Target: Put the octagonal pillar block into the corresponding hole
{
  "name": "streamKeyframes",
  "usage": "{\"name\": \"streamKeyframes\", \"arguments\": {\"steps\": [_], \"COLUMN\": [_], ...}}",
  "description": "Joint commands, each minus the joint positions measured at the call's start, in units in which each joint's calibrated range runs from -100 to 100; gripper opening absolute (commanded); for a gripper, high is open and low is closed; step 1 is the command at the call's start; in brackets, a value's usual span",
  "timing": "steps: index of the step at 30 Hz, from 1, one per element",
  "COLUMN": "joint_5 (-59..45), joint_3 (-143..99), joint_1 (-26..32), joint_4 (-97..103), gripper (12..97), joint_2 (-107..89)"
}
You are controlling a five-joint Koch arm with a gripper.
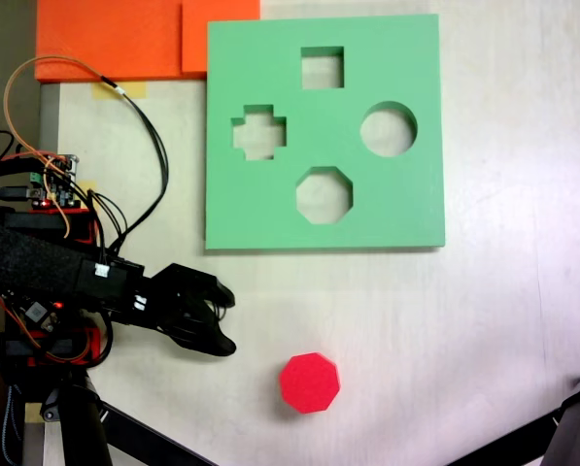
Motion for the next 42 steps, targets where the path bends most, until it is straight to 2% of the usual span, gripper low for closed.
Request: {"name": "streamKeyframes", "arguments": {"steps": [1,6,13,16,21,24,30,42], "joint_5": [3.4,4.1,5.1,4.9,4.8,4.8,4.8,4.0], "joint_3": [7.2,24.6,40.0,54.5,70.7,75.7,82.5,101.2], "joint_1": [-1.6,-3.4,-3.0,-2.0,-1.1,-0.3,-0.2,-2.1], "joint_4": [-24.9,-49.9,-59.4,-68.5,-75.7,-76.7,-76.8,-76.8], "gripper": [37.5,35.1,35.8,58.0,73.8,95.0,96.0,95.9], "joint_2": [-0.4,-0.4,-0.4,8.0,28.5,32.7,41.5,73.1]}}
